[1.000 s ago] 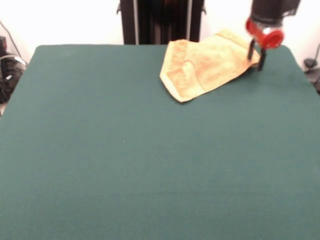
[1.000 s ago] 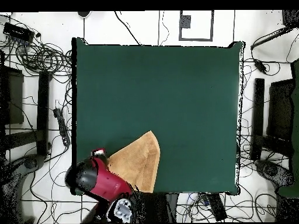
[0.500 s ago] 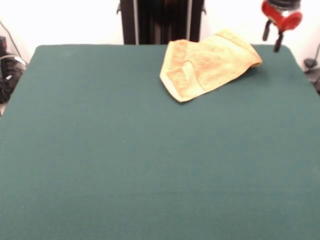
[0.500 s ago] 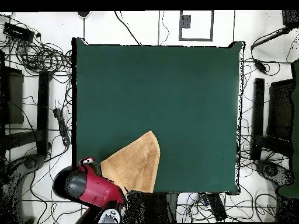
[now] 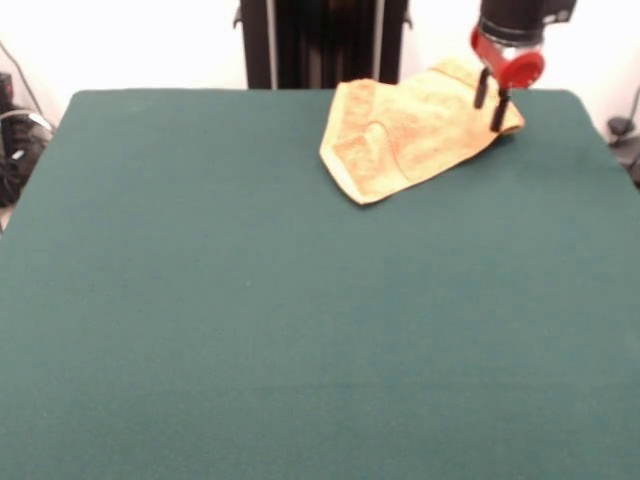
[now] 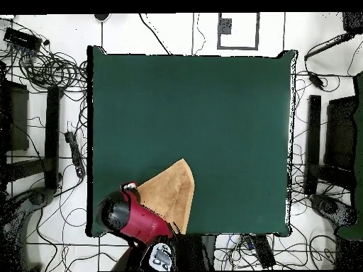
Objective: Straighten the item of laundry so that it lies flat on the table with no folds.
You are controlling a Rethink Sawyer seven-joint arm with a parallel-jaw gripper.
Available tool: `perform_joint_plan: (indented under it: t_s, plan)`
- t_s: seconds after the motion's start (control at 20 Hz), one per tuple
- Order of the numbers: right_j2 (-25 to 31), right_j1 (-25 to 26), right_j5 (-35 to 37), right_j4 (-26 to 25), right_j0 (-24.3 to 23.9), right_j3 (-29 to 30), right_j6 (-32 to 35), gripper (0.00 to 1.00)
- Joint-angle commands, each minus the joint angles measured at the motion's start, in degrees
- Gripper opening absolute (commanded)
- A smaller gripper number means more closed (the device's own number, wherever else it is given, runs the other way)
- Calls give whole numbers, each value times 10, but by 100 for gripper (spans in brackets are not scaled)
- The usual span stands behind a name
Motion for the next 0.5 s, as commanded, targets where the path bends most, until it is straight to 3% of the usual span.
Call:
perform_joint_plan:
  t_s: [0.05,0.25,0.5]
  plan:
    - [-15,-1,11,-34,-5,-66,12,100]
    - [-40,-26,78,-59,-3,-91,7,100]
    - [62,2,7,-39,-42,-51,84,100]
